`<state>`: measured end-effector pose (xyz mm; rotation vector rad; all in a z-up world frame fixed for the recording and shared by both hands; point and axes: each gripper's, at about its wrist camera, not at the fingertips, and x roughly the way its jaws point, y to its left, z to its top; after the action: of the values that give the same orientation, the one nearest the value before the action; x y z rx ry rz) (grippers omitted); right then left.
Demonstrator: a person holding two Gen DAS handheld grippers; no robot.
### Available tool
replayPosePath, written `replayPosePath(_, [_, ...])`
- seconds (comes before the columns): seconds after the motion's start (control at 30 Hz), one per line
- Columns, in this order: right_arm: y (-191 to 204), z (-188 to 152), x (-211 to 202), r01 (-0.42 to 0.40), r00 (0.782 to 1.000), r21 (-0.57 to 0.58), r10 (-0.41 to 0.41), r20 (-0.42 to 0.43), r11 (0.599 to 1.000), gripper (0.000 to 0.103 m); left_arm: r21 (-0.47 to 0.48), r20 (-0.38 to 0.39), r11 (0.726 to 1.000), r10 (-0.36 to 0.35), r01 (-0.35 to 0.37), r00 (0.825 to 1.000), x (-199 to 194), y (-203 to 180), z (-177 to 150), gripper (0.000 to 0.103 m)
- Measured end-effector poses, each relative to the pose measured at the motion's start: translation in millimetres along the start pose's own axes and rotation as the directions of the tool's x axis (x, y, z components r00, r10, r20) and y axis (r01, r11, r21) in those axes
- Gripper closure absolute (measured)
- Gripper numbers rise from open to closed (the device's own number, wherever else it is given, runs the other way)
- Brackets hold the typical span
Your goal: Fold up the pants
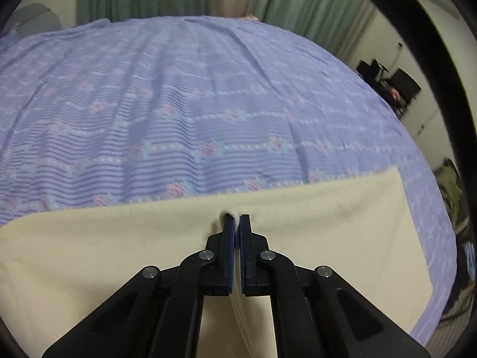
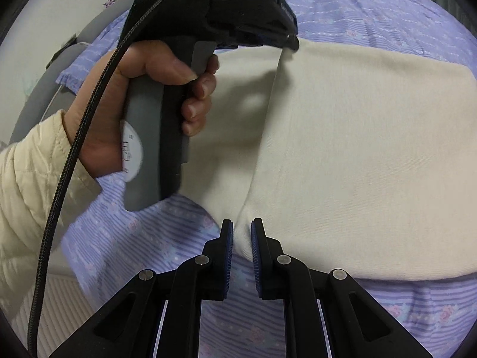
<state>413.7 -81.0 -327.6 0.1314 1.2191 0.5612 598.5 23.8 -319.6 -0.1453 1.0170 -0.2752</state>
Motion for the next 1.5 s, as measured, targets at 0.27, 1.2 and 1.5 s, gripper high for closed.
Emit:
replayPosePath(0.27, [1.8,-2.4,1.4,-0.039,0.998,0.058,0.041,-0.039,0.998,0.083,-0.010,-0.034,1.000,0.022,-0.022,0.999,10.4,11.1,-1.3,0.071])
replayPosePath(1.2, [81.3,32.4,-60.8,0.277,0.939,-0.038,-0.262,0.221,0.960,0.024,-0.335,0.107,0.917,0.267,-0.218,0.958,-210.0,172.1,-160.8,0.008])
replayPosePath(1.5, [86.8,31.0,-2.8,0.333,0.936,-0.064,-0.322,0.140,0.941,0.024,-0.651,0.122,0.759,0.106,-0.001,0.987,-155.5,248.5,-203.0,0.008])
